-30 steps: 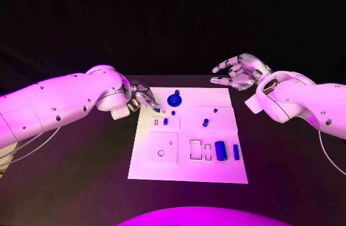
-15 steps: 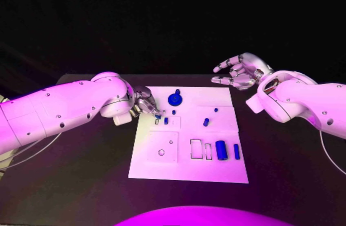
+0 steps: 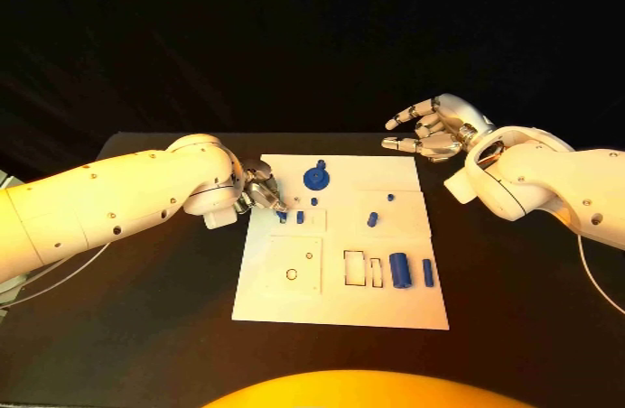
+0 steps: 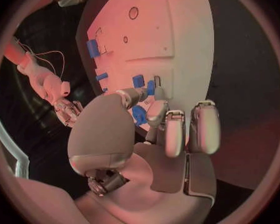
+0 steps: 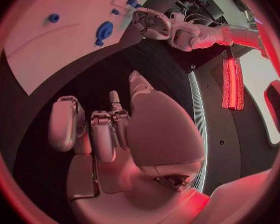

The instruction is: Assemble the parts on the task board

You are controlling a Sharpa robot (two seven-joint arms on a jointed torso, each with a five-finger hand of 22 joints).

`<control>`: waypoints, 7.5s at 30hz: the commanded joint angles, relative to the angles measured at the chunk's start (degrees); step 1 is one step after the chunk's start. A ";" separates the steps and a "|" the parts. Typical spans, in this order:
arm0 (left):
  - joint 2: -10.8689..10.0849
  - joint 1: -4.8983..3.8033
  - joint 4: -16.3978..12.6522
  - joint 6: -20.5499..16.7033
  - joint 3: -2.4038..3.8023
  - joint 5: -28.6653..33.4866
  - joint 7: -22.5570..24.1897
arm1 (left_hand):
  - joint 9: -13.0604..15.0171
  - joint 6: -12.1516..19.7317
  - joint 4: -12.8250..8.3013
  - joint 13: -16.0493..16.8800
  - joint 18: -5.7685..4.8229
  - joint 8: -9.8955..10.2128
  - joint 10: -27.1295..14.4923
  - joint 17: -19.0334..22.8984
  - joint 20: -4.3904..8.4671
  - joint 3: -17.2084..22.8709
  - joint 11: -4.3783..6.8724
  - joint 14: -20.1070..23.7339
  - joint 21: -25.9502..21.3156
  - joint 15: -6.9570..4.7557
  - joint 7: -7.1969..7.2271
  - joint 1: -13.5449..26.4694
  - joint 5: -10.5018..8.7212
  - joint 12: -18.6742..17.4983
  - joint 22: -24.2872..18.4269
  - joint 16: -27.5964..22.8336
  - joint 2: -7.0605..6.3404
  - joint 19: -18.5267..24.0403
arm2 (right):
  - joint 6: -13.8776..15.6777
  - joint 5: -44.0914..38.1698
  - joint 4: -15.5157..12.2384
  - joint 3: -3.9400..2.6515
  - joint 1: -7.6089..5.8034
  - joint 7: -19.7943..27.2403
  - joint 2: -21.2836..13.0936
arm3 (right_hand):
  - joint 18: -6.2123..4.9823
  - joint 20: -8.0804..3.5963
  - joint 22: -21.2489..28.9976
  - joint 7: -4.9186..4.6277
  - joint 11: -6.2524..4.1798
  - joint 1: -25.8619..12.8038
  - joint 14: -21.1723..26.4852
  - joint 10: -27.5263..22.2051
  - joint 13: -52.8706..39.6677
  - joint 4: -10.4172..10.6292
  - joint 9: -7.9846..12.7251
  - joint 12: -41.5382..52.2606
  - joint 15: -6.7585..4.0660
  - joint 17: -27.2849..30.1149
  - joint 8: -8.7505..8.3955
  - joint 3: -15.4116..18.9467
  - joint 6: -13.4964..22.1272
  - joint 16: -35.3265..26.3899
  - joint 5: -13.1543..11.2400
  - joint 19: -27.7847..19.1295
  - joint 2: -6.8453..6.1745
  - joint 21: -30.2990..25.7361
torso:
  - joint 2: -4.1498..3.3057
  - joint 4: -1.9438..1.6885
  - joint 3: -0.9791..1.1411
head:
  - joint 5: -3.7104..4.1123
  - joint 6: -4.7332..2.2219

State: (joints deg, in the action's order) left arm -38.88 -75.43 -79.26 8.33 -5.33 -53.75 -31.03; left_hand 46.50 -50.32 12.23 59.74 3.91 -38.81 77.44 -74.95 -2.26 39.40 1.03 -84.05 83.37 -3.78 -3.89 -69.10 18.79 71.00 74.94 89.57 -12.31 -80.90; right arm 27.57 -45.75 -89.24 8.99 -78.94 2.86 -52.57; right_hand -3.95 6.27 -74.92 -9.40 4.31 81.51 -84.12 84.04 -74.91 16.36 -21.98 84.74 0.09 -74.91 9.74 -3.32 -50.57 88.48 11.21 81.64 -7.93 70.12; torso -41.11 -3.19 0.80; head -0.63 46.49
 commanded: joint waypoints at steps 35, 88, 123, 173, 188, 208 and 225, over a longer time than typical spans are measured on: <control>0.75 0.33 -0.51 2.49 -0.04 -6.05 -0.94 | 2.50 -1.53 -11.31 0.36 -0.72 -0.47 1.24 -15.04 0.21 10.96 0.33 -5.95 0.44 -0.62 0.83 1.90 4.08 0.18 1.74 0.43 -0.58 -0.47 | -1.14 -0.43 -0.02 -0.01 0.12 0.77 -0.02 | -0.41 -0.14 -2.42 0.06 0.24 -0.24 -4.71 0.63 -9.49 -0.04 -0.06 -0.22 0.16 -10.03 0.46 0.13 0.39 -0.22 0.11 -0.16 0.16 -0.32 | -0.02 0.02 0.00 | -0.09 0.60; 1.86 0.98 0.16 2.24 -0.20 -5.52 -1.30 | 3.23 -2.76 -7.77 1.11 -0.73 -0.26 2.18 -15.05 0.77 4.99 1.36 -5.95 0.20 -1.37 2.34 7.49 3.26 0.63 1.68 0.43 -0.74 -0.49 | -1.04 -0.42 -0.39 -0.01 0.15 0.89 -0.36 | -0.40 -0.15 -2.45 0.06 0.24 -0.26 -4.71 0.63 -9.48 -0.02 -0.06 -0.23 0.15 -10.03 0.55 0.16 0.45 -0.23 0.12 -0.13 0.19 -0.34 | 0.02 0.05 0.04 | 0.41 1.33; 1.64 0.99 1.33 1.93 -0.20 -5.76 -1.33 | 3.10 -4.54 -0.26 1.54 -0.76 1.33 1.95 -15.05 0.99 -9.65 1.38 -5.95 -0.03 -1.46 2.41 10.33 2.38 0.73 1.74 0.43 -0.65 -0.64 | -0.86 -0.42 -0.42 -0.01 0.15 1.10 -0.49 | -0.45 -0.16 -2.33 0.06 0.24 -0.32 -4.66 0.56 -9.39 0.00 -0.05 -0.31 0.15 -9.82 0.58 0.20 0.51 -0.31 0.10 -0.21 0.18 -0.58 | 0.02 0.05 -0.03 | 0.42 1.25; 3.53 3.38 2.06 -19.62 0.03 -22.89 31.16 | -19.24 12.29 3.96 -41.39 6.59 10.59 -35.46 32.76 -6.43 -19.68 -8.28 23.13 -32.91 7.02 -6.32 -18.43 -8.13 -32.38 -37.90 -25.75 -1.79 25.60 | -0.67 0.03 0.23 -0.01 0.40 1.34 -0.31 | -0.49 -0.16 -2.21 0.05 0.25 -0.46 -4.61 0.46 -9.29 0.04 -0.03 -0.42 0.16 -9.59 0.62 0.25 0.63 -0.40 0.14 -0.28 0.27 -0.83 | -0.09 0.08 0.04 | 1.07 -0.03; 5.74 3.40 3.72 -11.85 -0.06 -27.52 25.53 | -23.10 9.25 3.97 -43.97 6.63 11.73 -33.55 26.60 -6.12 -19.06 -7.90 16.71 -29.93 6.66 -6.13 -17.85 -8.15 -32.12 -35.87 -18.14 -2.17 24.41 | -0.62 0.01 0.07 -0.01 0.41 1.30 -0.29 | -0.49 -0.16 -2.21 0.05 0.25 -0.46 -4.61 0.46 -9.29 0.04 -0.03 -0.42 0.16 -9.59 0.62 0.25 0.63 -0.40 0.14 -0.28 0.27 -0.83 | -0.06 0.06 0.05 | 1.36 0.57; 7.43 3.42 5.97 -10.98 -0.06 -27.91 24.17 | -26.46 4.91 1.33 -45.73 5.78 13.04 -29.83 22.43 -5.29 -11.53 -6.88 12.62 -23.18 5.66 -5.51 -20.26 -8.32 -30.88 -28.93 -12.92 -1.69 21.44 | -0.70 0.00 0.07 -0.01 0.41 1.33 -0.16 | -0.49 -0.16 -2.20 0.05 0.24 -0.42 -4.62 0.47 -9.28 0.01 -0.03 -0.42 0.15 -9.63 0.66 0.21 0.65 -0.39 0.16 -0.28 0.35 -0.89 | -0.02 0.07 0.08 | 1.53 0.59; 8.06 3.47 6.38 -9.40 -0.07 -25.66 24.93 | -27.74 4.40 -0.15 -47.31 5.37 14.00 -29.59 21.89 -5.55 -8.49 -7.14 11.56 -20.57 5.87 -5.67 -17.82 -8.60 -32.27 -26.03 -11.60 -2.72 20.69 | -0.74 0.00 0.03 -0.01 0.42 1.48 -0.05 | -0.49 -0.16 -2.20 0.05 0.24 -0.42 -4.62 0.47 -9.28 0.01 -0.03 -0.42 0.15 -9.63 0.66 0.21 0.65 -0.39 0.16 -0.28 0.35 -0.89 | 0.00 0.05 0.09 | 1.73 0.85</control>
State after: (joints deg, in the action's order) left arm -30.99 -72.00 -72.74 -2.50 -5.41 -80.37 -6.59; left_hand 18.81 -45.69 12.16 12.47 9.74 -25.09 47.65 -52.96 -7.81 30.61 -6.04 -72.08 62.52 2.05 -9.31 -87.36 10.42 38.94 48.83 77.72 -15.02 -59.84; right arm 27.23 -45.58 -89.11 8.99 -78.55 3.58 -52.65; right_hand -3.95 6.27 -74.93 -9.35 4.31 81.51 -84.12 84.04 -74.91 16.36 -21.93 84.52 0.09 -74.90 10.20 -3.32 -50.22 88.26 11.21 81.64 -7.93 69.51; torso -41.12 -3.16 0.91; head 1.07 47.32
